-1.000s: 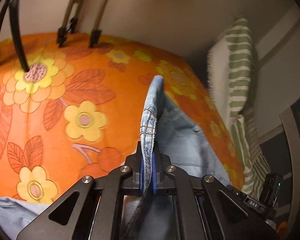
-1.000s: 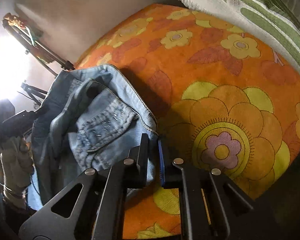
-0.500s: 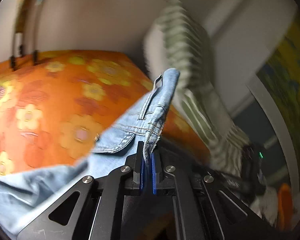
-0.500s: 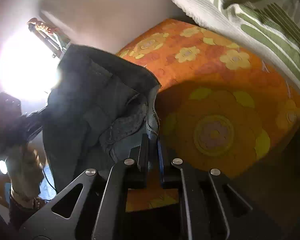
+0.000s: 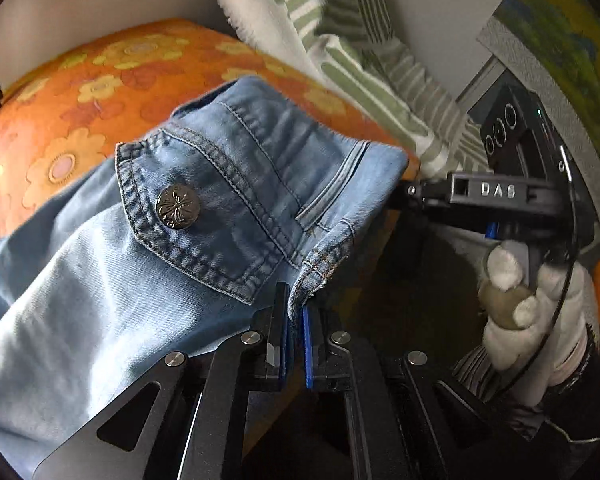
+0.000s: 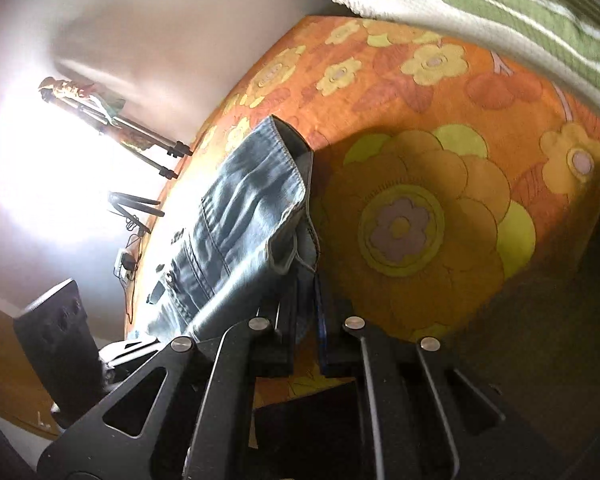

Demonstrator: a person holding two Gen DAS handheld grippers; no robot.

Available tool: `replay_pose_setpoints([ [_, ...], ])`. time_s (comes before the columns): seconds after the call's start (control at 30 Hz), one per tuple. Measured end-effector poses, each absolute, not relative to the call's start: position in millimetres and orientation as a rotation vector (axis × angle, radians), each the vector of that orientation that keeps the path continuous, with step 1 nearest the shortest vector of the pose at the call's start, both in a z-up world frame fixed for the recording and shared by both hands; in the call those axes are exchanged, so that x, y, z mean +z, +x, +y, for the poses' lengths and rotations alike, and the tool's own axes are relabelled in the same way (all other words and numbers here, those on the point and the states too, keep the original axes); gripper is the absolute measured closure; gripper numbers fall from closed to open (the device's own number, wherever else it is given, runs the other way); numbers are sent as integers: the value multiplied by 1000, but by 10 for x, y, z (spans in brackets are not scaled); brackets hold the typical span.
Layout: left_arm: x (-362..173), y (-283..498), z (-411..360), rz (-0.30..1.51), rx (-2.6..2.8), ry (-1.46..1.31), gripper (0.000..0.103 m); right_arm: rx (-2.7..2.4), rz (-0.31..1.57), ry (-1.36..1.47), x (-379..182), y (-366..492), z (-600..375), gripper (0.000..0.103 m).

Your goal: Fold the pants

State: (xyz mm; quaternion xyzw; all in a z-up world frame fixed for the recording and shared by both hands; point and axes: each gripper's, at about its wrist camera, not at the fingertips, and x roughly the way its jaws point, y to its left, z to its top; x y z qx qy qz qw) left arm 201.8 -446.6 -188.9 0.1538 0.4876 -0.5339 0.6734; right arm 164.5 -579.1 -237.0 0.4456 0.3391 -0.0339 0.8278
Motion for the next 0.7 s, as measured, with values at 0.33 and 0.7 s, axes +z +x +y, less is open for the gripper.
replay_pose_setpoints([
  [0.33, -1854, 1987, -4464, 1133, -1214, 369, 88, -275, 706, 833, -2216, 1445, -5980, 88],
  [0.7, -1281, 2438, -3342, 1009, -1069, 184, 74, -103, 590, 714, -1776, 1779, -5835, 87],
])
